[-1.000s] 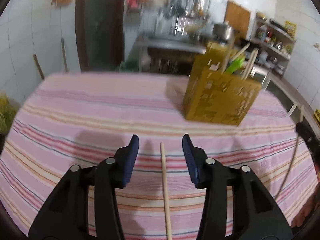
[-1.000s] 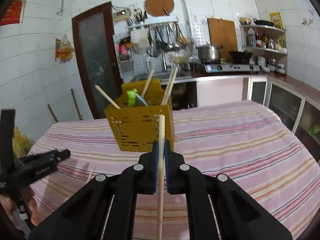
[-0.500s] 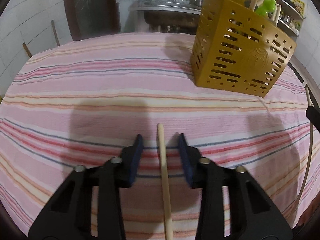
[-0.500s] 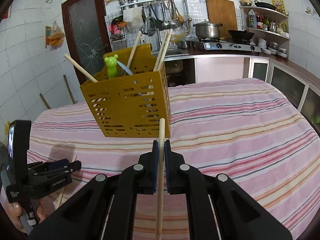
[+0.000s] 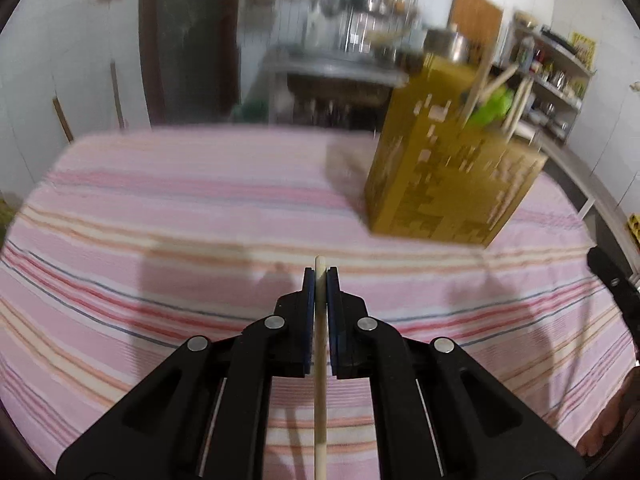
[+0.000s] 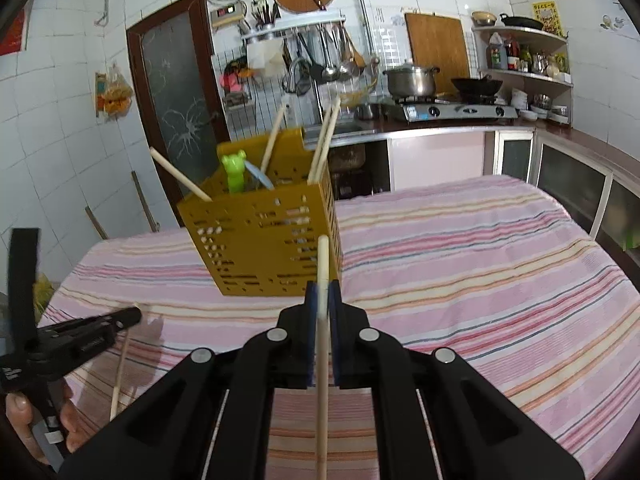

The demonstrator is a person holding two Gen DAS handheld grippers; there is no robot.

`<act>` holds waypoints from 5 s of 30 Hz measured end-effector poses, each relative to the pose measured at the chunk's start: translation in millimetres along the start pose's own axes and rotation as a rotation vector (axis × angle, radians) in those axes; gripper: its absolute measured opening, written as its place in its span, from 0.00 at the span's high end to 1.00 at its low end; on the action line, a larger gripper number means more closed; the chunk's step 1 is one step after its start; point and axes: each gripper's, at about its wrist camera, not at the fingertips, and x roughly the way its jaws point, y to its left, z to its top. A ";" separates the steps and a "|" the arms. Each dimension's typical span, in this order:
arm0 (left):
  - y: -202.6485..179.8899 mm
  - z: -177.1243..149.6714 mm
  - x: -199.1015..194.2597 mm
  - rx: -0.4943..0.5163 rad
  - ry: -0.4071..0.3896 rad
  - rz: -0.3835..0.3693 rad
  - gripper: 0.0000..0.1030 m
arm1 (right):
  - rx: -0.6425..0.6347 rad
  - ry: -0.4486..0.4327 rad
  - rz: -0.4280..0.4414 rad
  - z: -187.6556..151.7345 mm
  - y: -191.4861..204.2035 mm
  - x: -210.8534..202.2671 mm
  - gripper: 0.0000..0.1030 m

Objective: Organize utensils
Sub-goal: 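Carry both held chopsticks upright toward the yellow holder, then lower both chopsticks into the yellow holder and open both tools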

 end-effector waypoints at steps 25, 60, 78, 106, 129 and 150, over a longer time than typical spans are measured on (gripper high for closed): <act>20.3 2.1 -19.6 -0.033 -0.051 -0.003 0.96 | 0.006 0.107 -0.042 -15.2 -9.6 25.8 0.94; -2.3 8.4 -12.6 0.027 -0.079 0.017 0.96 | 0.024 0.186 -0.039 -6.6 -0.7 43.7 0.94; -11.5 7.8 -113.6 0.050 -0.282 -0.006 0.96 | -0.008 -0.130 0.029 13.5 8.6 -55.2 0.94; -25.4 19.2 -173.8 0.094 -0.418 -0.062 0.96 | -0.032 -0.312 0.048 34.3 10.1 -109.3 0.94; -78.3 239.2 -121.6 0.107 -0.599 -0.134 0.96 | -0.038 -0.502 -0.001 205.4 19.1 -39.2 0.94; -87.7 225.6 26.5 0.122 -0.483 -0.144 0.95 | -0.046 -0.430 0.011 166.0 8.7 84.3 0.94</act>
